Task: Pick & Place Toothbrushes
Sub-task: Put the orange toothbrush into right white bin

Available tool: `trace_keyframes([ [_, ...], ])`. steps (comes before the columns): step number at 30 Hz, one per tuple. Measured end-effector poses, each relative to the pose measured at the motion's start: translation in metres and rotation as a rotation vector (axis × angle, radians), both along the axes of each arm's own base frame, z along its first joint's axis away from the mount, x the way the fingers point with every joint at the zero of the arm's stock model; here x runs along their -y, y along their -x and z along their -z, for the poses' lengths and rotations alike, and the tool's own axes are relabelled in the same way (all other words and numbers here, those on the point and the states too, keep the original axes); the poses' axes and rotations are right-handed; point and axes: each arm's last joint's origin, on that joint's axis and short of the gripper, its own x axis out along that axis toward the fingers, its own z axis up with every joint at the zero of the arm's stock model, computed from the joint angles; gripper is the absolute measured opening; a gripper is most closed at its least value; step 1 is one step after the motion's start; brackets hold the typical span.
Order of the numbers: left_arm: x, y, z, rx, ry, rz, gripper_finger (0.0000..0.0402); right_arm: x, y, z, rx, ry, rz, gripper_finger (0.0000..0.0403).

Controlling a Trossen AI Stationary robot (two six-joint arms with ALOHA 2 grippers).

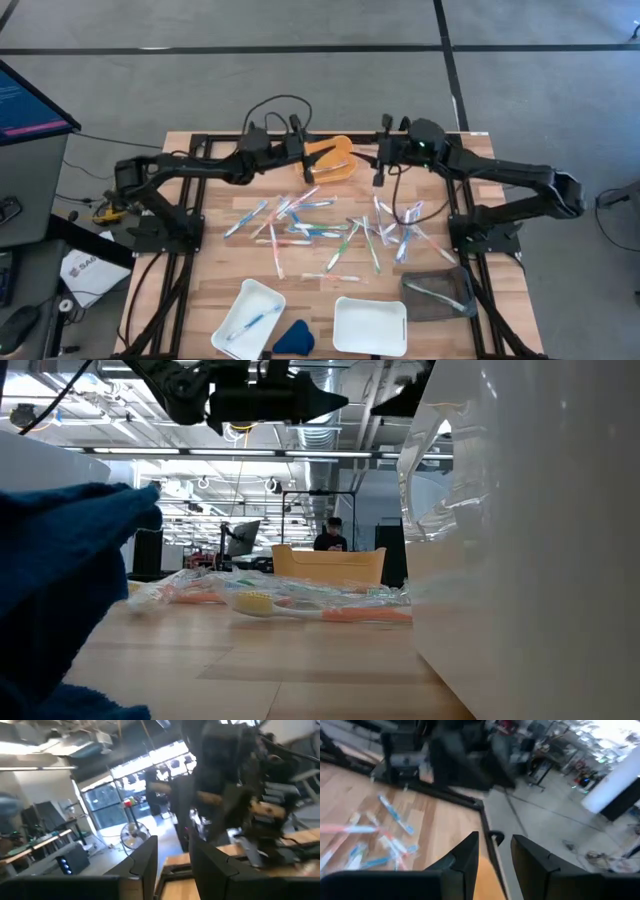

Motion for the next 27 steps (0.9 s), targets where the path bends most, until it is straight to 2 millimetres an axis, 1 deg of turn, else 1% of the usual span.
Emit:
trace_keyframes([
  [3,-0.004,0.001,-0.001,0.028,0.006,-0.010,0.0104,0.020,-0.008,0.014,-0.014,-0.031,-0.029,0.0107],
  [6,-0.006,0.002,-0.002,0.032,-0.012,-0.018,0.0104,0.038,-0.014,0.027,-0.009,-0.069,-0.006,0.0107],
  [10,-0.010,0.004,-0.002,0.028,-0.020,-0.029,0.0104,0.052,-0.019,0.037,0.013,-0.107,0.034,0.0107],
  [12,-0.011,0.004,-0.002,0.026,-0.017,-0.034,0.0104,0.056,-0.020,0.037,0.037,-0.125,0.046,0.0107],
  [16,-0.011,0.004,-0.002,0.032,0.004,-0.029,0.0104,0.051,-0.016,0.029,0.059,-0.129,0.040,0.0107],
  [22,-0.009,0.004,-0.003,0.040,0.013,-0.021,0.0104,0.031,-0.012,0.013,0.083,-0.112,-0.018,0.0107],
  [27,0.003,0.000,-0.005,0.051,0.034,0.019,0.0104,0.013,-0.011,0.003,0.104,-0.098,-0.076,0.0107],
])
